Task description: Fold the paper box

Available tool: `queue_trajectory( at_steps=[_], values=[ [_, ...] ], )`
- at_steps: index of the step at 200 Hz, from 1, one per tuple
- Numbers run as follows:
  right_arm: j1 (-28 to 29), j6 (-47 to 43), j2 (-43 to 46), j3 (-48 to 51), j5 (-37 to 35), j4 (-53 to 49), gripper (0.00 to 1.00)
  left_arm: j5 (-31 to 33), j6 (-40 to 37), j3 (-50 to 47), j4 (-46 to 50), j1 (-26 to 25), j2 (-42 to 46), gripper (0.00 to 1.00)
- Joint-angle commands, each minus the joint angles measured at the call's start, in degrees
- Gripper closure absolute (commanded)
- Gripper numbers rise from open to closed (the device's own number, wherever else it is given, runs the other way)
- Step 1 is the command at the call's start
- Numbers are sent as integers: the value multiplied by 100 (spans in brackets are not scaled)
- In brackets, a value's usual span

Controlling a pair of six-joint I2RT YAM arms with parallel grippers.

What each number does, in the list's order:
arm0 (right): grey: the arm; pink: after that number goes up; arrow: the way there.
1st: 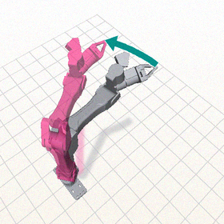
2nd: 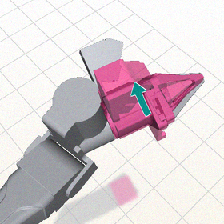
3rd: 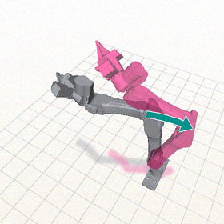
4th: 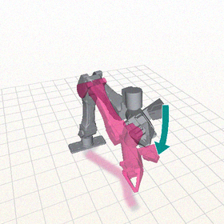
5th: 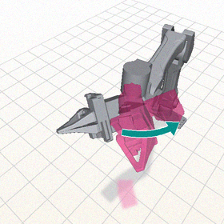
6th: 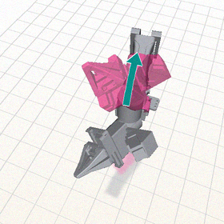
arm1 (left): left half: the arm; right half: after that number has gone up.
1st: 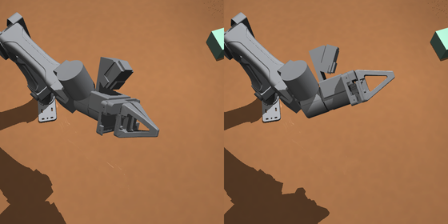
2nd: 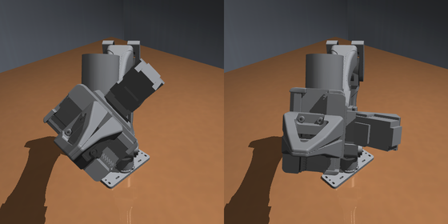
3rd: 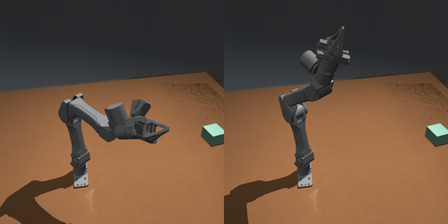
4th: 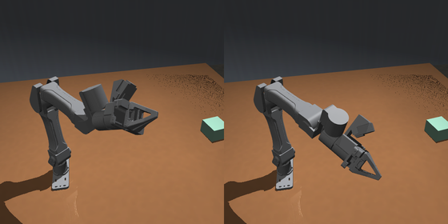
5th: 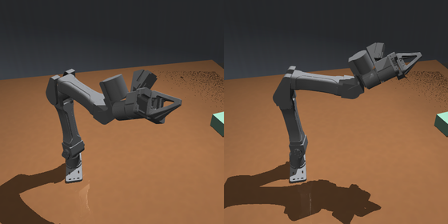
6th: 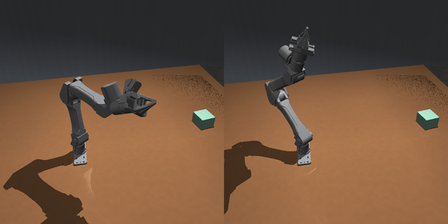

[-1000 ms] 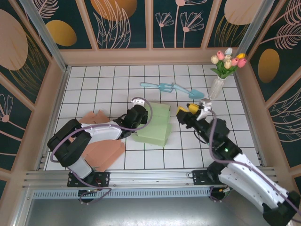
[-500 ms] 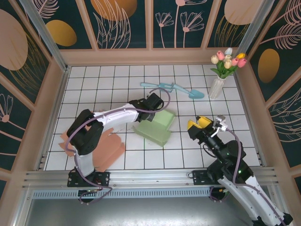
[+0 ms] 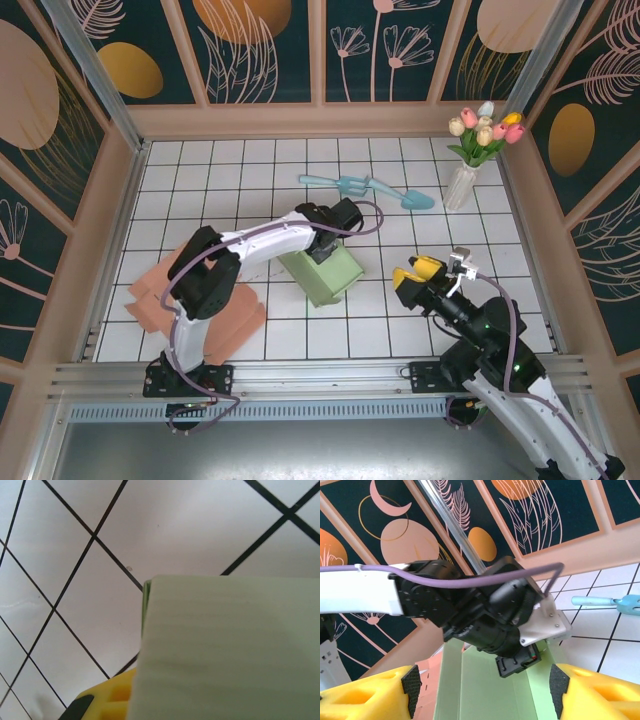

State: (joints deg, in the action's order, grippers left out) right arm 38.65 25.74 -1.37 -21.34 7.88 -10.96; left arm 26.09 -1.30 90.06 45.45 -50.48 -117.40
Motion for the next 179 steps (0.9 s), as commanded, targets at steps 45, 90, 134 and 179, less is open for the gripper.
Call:
queue_trajectory(
  at_steps=[45, 90, 134, 179],
  values=[
    [-10, 81, 97, -134, 56, -48, 29, 699, -400, 1085, 109, 4, -739, 89],
    [-12, 89, 94, -116, -1, -47, 29, 1083, -323, 1497, 205, 4, -659, 70],
    [-15, 81, 98, -99, -66, -60, 29, 1175, -129, 2216, 320, 3, -845, 60],
    [-11, 81, 94, -81, -107, -46, 29, 1746, 1166, 3235, 693, 10, -741, 60]
  ],
)
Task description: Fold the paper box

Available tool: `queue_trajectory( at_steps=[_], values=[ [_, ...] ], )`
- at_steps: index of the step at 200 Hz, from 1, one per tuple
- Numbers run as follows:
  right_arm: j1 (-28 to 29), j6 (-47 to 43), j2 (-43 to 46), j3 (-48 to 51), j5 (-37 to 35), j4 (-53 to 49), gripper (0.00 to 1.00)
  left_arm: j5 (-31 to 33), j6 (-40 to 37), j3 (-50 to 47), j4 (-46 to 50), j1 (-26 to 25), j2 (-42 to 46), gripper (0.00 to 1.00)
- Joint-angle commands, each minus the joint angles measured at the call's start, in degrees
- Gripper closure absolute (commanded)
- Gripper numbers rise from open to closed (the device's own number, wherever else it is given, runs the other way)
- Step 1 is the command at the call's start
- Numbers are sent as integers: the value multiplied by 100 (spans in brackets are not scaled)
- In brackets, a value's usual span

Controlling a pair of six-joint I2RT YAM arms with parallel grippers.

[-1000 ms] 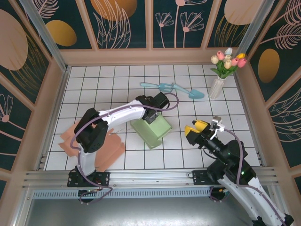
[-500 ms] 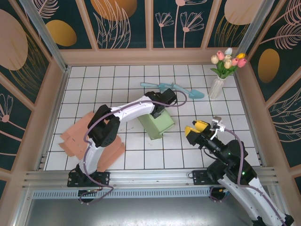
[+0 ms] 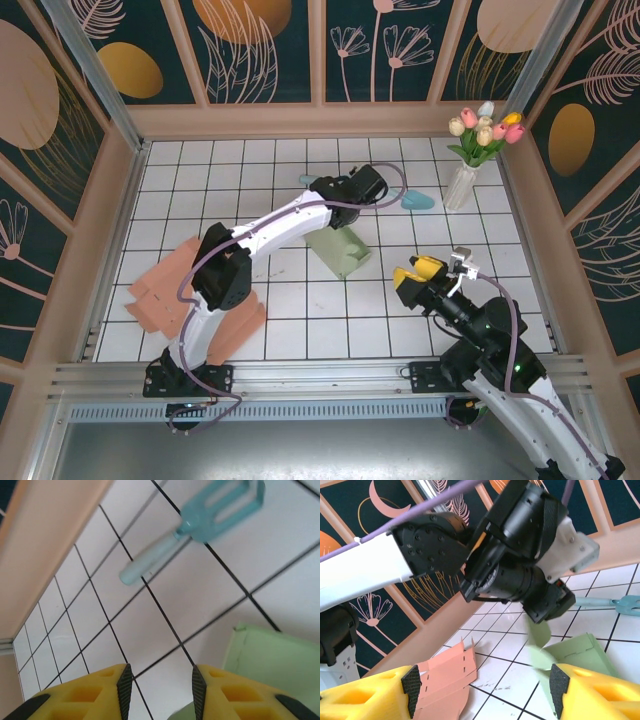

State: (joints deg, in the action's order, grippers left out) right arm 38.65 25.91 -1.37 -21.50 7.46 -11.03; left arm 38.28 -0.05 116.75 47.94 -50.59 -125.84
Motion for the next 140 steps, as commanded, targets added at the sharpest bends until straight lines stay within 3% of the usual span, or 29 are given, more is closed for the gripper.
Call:
queue_trajectory(
  at_steps=[1, 19, 39, 51, 56, 94, 140],
  values=[
    [-9, 63, 93, -65, -63, -40, 29, 560, 1104, 585, 479, 17, 117, 60],
    [-9, 74, 93, -84, -19, -57, 29, 640, 2700, 882, 1230, 24, 348, 41],
    [-14, 105, 95, -75, 41, -29, 29, 122, 4022, 542, 1503, 23, 840, 37],
    [-14, 129, 93, -63, 69, -1, 28, -168, 4731, 167, 1446, 29, 1155, 27],
    [-14, 125, 93, -57, 71, 8, 28, -294, 5094, 84, 1492, 23, 1228, 18],
    [-8, 126, 98, -65, 53, -31, 28, -1631, 7152, -133, 2006, 15, 1216, 21],
    [-13, 133, 98, -28, 47, -26, 28, -2137, 7457, -1029, 1050, 5, 1329, 26]
  ],
)
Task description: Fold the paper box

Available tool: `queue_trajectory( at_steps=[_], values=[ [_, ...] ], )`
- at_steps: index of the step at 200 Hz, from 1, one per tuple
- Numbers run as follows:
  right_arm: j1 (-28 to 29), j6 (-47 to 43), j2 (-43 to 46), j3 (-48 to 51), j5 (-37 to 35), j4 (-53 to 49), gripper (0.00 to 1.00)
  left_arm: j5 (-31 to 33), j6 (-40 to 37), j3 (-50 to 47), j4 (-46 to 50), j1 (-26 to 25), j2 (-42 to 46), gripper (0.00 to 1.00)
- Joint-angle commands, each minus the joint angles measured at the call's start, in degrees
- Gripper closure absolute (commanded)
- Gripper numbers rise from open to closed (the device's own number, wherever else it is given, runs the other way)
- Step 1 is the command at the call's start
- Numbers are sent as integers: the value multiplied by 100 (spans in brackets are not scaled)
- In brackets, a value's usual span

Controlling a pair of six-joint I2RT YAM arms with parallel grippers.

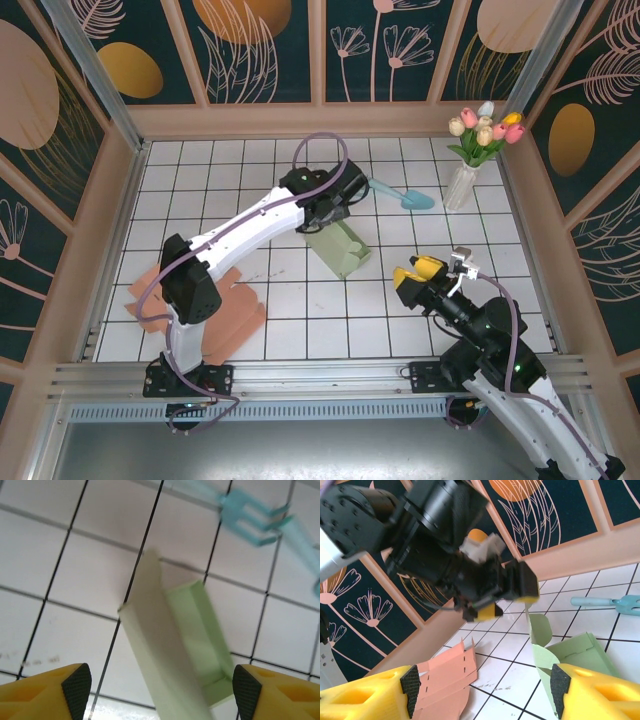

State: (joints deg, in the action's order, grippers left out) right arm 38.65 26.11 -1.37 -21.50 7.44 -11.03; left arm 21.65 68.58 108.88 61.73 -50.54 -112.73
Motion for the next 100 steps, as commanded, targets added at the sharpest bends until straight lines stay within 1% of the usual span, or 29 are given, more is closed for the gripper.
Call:
queue_trajectory(
  at_steps=[1, 14, 29, 44, 63, 77, 86, 100],
  values=[
    [-15, 118, 99, -29, 43, -24, 28, -480, 590, -248, -329, 1, 11, 27],
    [-8, 123, 93, -26, 51, -14, 28, -529, 548, -258, -303, 3, -52, 33],
    [-14, 140, 94, -21, 63, 3, 28, -515, 526, -361, -259, 6, -60, 46],
    [-12, 164, 93, -21, 90, 13, 28, -407, 473, -460, -205, 4, -22, 56],
    [-15, 167, 97, -17, 82, 17, 28, -274, 362, -551, -116, 5, 33, 77],
    [-8, 164, 100, -4, 60, 19, 28, -170, 211, -512, -33, 5, 74, 89],
    [-7, 166, 97, 13, 49, 23, 28, -25, 7, -392, 17, 5, 103, 94],
    [-13, 166, 93, 49, 32, 71, 28, 291, -541, -104, 57, 1, 136, 94]
  ],
)
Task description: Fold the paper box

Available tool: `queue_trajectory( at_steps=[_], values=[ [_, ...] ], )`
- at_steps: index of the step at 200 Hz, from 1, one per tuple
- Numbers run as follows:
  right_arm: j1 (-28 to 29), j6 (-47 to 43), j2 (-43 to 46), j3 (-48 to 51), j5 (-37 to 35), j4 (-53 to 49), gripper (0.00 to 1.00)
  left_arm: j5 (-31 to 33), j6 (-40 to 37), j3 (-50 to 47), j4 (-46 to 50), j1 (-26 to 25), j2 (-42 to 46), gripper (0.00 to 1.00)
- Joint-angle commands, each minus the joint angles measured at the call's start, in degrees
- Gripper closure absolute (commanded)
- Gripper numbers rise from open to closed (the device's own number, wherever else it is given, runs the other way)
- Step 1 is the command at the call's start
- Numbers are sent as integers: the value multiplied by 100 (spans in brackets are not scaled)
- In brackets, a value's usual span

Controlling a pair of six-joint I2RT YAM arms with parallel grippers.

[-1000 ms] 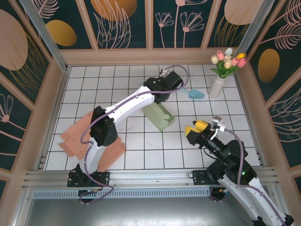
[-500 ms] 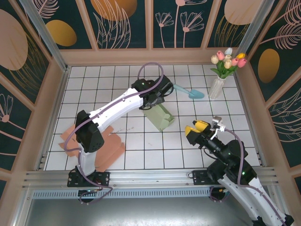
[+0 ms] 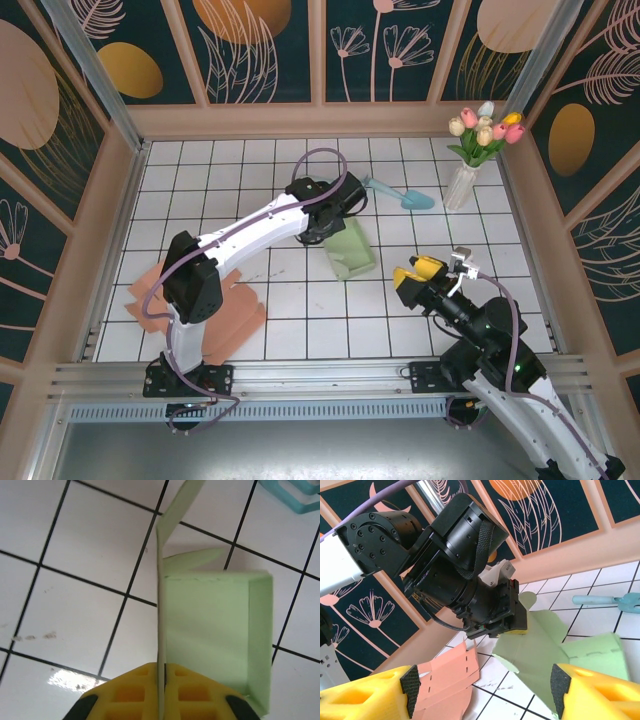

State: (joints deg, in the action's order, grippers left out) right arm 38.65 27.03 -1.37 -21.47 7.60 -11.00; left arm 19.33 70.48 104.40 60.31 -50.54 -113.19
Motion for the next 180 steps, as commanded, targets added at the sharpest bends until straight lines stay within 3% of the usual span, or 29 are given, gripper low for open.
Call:
queue_trajectory(
  at_steps=[1, 13, 26, 46, 69, 87, 101, 133, 155, 180],
  values=[
    [-10, 74, 93, 51, 15, 70, 28, 547, -792, 362, 195, 5, 183, 94],
    [-9, 75, 97, 92, -44, 105, 28, 834, -1443, 605, 111, 1, 215, 94],
    [-12, 50, 98, 132, -136, 138, 28, 734, -2842, 605, -364, 1, 351, 93],
    [-10, -28, 93, 217, -310, 205, 28, 591, -4694, -221, -1504, 3, 989, 100],
    [-12, -112, 80, 415, -487, 463, 28, -26, -6608, -1564, -2919, 9, 2124, 100],
    [-9, -161, -10, 554, -674, 729, 29, -665, -7839, -2149, -3234, 9, 2730, 100],
    [-13, -170, -202, 639, -818, 1022, 30, -802, -8614, -2403, -3282, 1, 3012, 100],
    [-8, -420, -1094, 594, -1309, 1710, 31, -1195, -9367, -2820, -3197, 6, 2955, 100],
    [-20, -1300, -1973, 532, -1429, 2486, 23, -1325, -9394, -2702, -3198, 4, 2869, 100],
    [-123, -2355, -3109, 450, -1577, 3522, 22, -1321, -9507, -2845, -3289, 5, 3087, 100]
  ],
)
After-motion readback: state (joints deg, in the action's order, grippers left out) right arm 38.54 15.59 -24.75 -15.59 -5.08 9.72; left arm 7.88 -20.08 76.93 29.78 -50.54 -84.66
